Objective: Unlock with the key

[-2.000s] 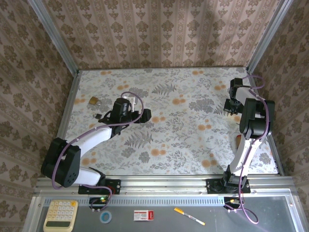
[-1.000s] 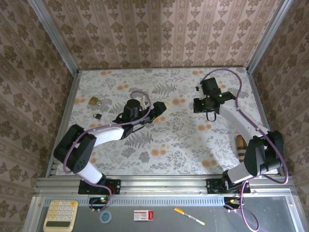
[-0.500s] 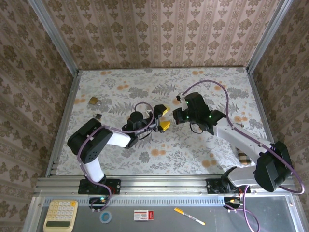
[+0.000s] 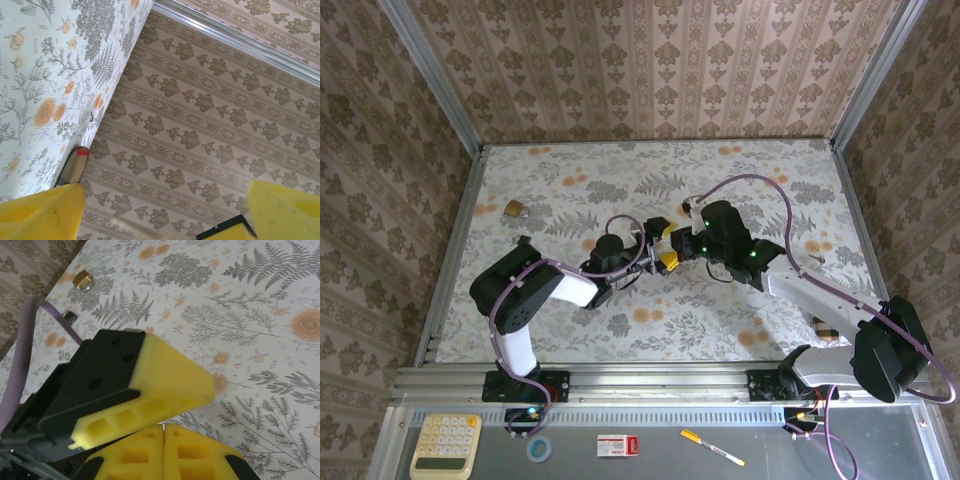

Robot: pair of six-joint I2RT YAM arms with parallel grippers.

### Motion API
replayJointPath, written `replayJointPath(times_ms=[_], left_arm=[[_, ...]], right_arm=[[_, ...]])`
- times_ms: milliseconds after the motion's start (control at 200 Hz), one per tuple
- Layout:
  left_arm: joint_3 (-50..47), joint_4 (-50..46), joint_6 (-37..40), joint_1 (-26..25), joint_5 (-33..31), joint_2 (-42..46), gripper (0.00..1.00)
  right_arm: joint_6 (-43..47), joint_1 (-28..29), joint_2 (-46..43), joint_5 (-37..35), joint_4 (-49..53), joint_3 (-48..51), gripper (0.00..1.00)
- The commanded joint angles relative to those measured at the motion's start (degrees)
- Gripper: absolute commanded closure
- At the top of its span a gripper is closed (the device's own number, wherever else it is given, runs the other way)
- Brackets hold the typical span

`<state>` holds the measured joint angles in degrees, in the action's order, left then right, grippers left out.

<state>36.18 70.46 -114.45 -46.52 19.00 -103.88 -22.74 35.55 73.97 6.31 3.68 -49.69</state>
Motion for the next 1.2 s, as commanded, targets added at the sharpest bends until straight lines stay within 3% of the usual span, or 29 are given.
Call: replayJointPath(times_ms=[0,140,320,810,1195], left_arm=[[1.43,3.11,-0.68,-0.54,-0.55,-0.28,0.21],[1.27,3.07,-0.29,-0.33,-0.46,-0.12,0.36],[0.13,3.07,0.71,0.03,-0.59,-0.15,0.49],[-0.59,2.85,2.51,0.86,-0.99,-1.15,0.67],[-0.50,2.85,3.66,1.09,-1.23,-2.43,0.76]], right_arm=[[-1.78,0.96,-1.29,2.45,-4.38,1.72,1.00],[-1.65,1.89,-2.19,2.75,-4.77,2.98,1.00],[-0.97,2.07,-4.57,2.47,-3.98,4.42,1.00],[0.45,2.06,-6.63,1.65,-1.73,6.09,1.00],[0.86,2.04,-7.44,1.45,-1.15,6.71,1.00]])
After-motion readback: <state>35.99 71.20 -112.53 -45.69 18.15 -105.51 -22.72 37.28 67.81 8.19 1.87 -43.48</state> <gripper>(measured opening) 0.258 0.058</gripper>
